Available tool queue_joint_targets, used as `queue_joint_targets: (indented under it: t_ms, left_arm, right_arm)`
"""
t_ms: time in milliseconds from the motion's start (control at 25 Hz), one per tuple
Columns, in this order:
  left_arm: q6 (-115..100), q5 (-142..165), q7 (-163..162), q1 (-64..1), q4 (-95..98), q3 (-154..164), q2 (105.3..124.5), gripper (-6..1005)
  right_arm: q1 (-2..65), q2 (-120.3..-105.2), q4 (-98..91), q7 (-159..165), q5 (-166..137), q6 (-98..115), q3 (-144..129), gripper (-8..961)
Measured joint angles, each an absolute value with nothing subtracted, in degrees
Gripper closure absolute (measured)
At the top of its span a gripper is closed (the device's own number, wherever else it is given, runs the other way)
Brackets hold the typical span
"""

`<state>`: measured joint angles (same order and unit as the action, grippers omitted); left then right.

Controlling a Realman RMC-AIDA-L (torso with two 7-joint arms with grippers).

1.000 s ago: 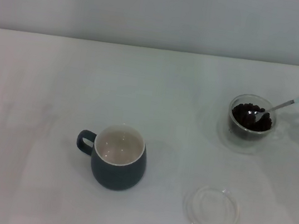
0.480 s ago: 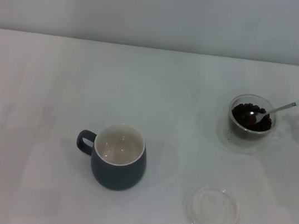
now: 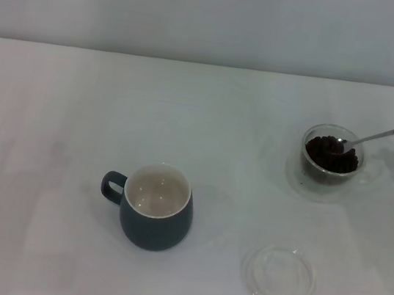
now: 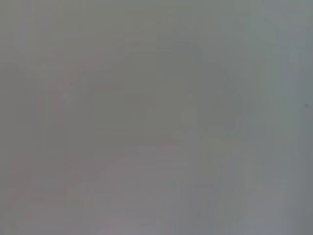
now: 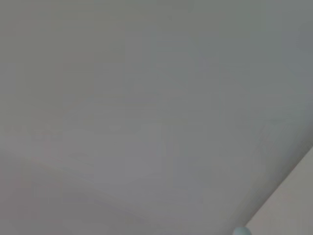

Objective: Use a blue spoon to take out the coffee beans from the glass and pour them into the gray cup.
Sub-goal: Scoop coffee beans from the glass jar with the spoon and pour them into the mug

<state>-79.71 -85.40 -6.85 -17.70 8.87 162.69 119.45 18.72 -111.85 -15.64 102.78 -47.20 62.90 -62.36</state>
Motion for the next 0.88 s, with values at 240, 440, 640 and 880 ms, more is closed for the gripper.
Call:
queue_joint_targets:
  t_ms: [240, 440, 640, 880]
  left_arm:
    - [-79.7, -85.3, -6.9, -17.6, 8.8, 162.7, 119.44, 126]
    - [-79.7, -85.3, -6.9, -17.7, 8.8, 162.7, 119.44, 126]
    - [-79.3, -85.3, -6.9, -17.7, 8.8, 162.7, 119.44, 127]
    - [-79.2, -85.3, -6.8, -17.6, 8.8, 162.7, 119.44, 127]
  right_arm:
    - [18.4, -111.67, -15.7, 104.8, -47.4, 63.7, -62.2, 812]
    - [18.4, -111.56, -15.6, 106.2, -47.7, 64.2, -62.7, 812]
    - [19.1, -111.31, -15.7, 107.0, -47.9, 66.2, -64.0, 812]
    - [21.0, -111.19, -16.1, 108.6, -47.9, 67.2, -68.4, 812]
